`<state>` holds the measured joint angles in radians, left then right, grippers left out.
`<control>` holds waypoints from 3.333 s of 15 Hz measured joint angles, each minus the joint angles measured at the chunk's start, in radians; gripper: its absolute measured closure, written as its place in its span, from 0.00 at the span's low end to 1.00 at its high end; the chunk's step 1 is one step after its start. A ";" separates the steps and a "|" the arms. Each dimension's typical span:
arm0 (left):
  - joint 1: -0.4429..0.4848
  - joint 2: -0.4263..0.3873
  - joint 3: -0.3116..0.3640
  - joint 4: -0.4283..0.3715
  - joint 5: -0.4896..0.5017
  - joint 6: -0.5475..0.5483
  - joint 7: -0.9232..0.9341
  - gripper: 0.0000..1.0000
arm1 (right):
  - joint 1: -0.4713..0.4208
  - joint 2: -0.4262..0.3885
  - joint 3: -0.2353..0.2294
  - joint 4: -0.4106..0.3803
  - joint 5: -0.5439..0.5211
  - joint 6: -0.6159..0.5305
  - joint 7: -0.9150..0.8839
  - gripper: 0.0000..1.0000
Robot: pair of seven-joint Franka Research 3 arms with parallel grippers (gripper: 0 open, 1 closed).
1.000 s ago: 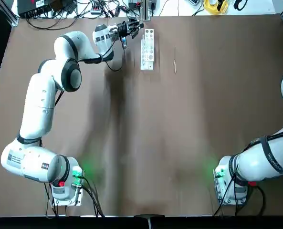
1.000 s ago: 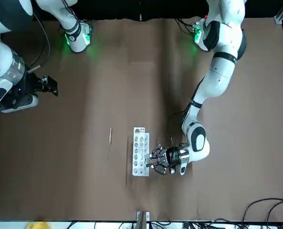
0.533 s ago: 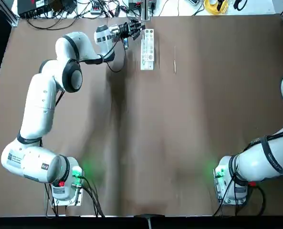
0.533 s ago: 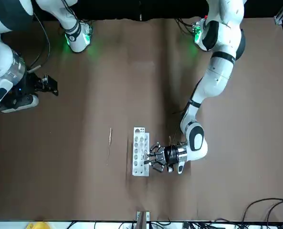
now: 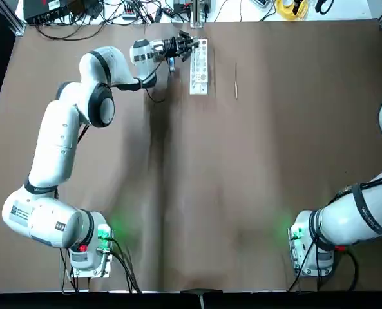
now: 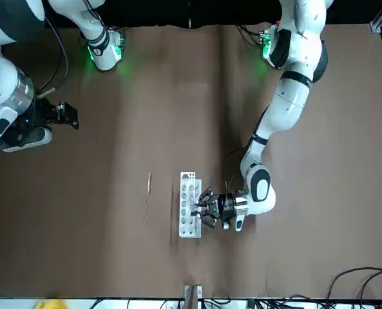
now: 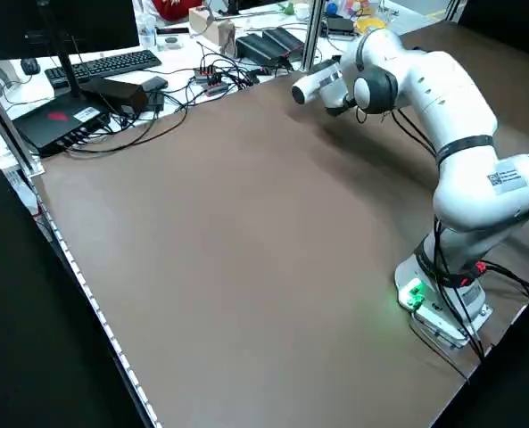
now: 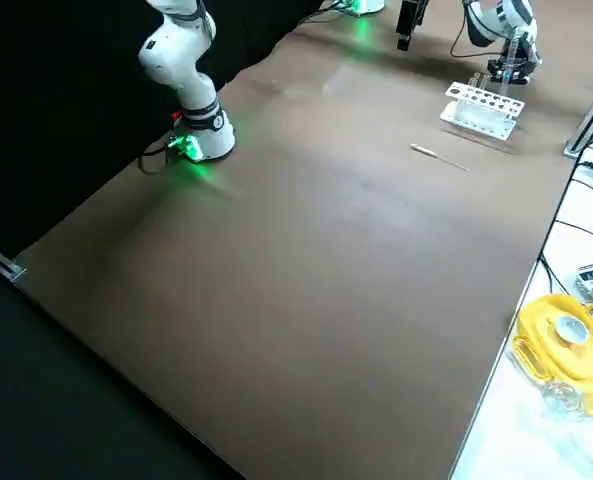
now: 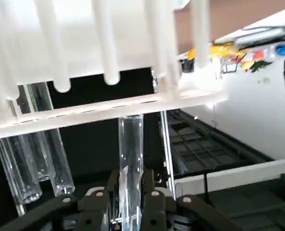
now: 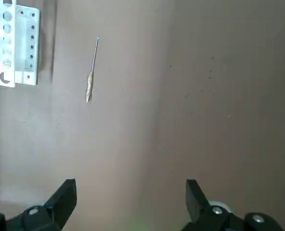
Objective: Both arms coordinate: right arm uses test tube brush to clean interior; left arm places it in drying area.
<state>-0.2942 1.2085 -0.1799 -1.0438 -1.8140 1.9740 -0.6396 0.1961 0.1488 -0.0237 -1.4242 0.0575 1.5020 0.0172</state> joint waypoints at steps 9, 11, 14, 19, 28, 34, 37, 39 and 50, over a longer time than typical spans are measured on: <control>-0.012 0.015 0.019 0.005 -0.001 0.000 0.032 0.76 | 0.001 0.000 0.001 0.000 0.000 0.000 0.000 0.00; -0.008 0.014 0.019 0.011 -0.001 0.000 0.027 0.76 | 0.001 0.000 0.002 0.000 0.000 0.000 0.000 0.00; -0.002 0.009 0.019 0.022 -0.001 -0.001 0.011 0.76 | 0.001 0.000 0.002 0.000 0.000 0.000 0.000 0.00; 0.018 -0.007 0.019 0.024 -0.001 -0.001 0.000 0.76 | 0.005 0.000 0.003 0.000 0.000 0.002 0.000 0.00; 0.049 -0.007 0.019 0.024 -0.001 -0.012 0.001 0.76 | 0.027 0.000 0.004 0.000 0.000 0.009 0.000 0.00; 0.059 -0.004 0.020 0.030 -0.001 -0.022 0.011 0.76 | 0.029 0.000 0.004 0.000 0.000 0.011 0.000 0.00; 0.059 0.000 0.021 0.030 -0.001 -0.022 0.013 0.76 | 0.029 0.000 0.004 0.000 0.000 0.011 0.000 0.00; 0.059 0.001 0.023 0.029 -0.001 -0.022 0.013 0.76 | 0.030 0.000 0.004 0.000 0.000 0.011 0.000 0.00; 0.059 0.025 0.027 0.032 -0.058 0.005 0.046 0.76 | 0.037 0.000 0.004 0.000 0.000 0.018 0.000 0.00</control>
<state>-0.2350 1.2338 -0.1528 -1.0115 -1.8718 1.9787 -0.5934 0.2334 0.1488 -0.0195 -1.4244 0.0574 1.5204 0.0170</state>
